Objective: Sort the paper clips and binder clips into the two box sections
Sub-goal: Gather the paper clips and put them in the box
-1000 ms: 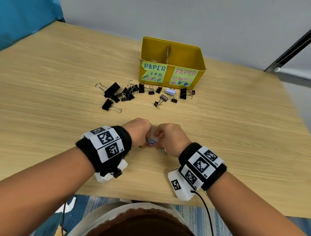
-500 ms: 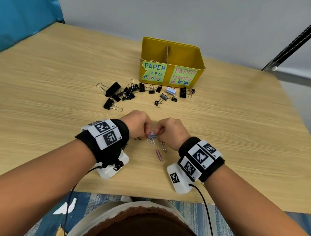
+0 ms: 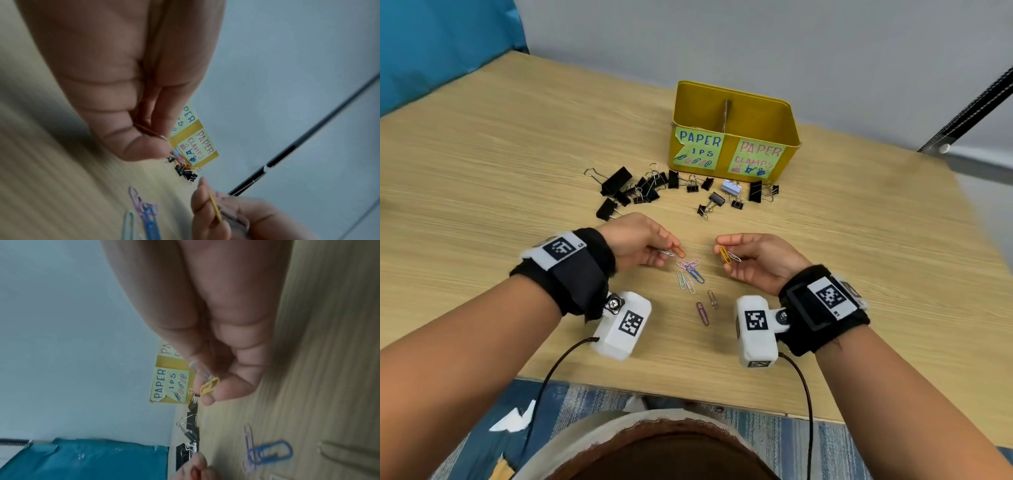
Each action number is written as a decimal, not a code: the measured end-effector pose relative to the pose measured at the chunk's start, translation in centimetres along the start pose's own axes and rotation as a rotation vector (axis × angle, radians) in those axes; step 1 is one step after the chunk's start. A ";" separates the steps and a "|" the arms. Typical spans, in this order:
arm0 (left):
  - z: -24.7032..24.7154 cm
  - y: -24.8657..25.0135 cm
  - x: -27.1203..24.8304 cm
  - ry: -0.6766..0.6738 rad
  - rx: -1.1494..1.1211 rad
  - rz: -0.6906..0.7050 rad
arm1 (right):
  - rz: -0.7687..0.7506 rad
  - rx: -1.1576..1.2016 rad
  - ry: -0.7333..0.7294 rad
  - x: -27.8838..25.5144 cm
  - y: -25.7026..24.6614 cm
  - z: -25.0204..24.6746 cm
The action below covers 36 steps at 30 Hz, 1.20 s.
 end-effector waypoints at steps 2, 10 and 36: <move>0.0 0.1 0.2 0.024 -0.105 -0.047 | 0.069 0.082 -0.001 0.2 -0.1 0.3; 1.1 0.9 0.6 0.100 0.255 -0.075 | -0.194 -0.912 0.144 0.8 -0.1 2.2; 2.1 0.3 0.2 0.006 1.158 0.007 | -0.277 -1.289 0.042 1.1 0.0 2.5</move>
Point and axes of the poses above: each hand's wrist, its own x-axis towards the middle knuckle, its own z-axis out of the palm, y = z × x, the point moved 1 cm from there along x, towards the middle knuckle, and after that the axes turned 11 degrees about -x, right-handed, at the moved point
